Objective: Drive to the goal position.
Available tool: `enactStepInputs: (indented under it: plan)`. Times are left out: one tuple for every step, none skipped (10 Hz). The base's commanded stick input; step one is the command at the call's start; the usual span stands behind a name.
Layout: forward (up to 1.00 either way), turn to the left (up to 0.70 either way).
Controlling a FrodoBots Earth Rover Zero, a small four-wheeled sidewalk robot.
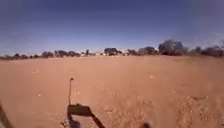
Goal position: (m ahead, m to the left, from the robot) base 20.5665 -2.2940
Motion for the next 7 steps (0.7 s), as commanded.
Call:
enactStepInputs:
  plan:
    - [0.70,-0.27]
    - [0.70,-0.27]
    - [0.70,-0.27]
    - [0.70,-0.27]
    - [0.70,-0.27]
    - [0.70,-0.27]
    - [0.70,-0.27]
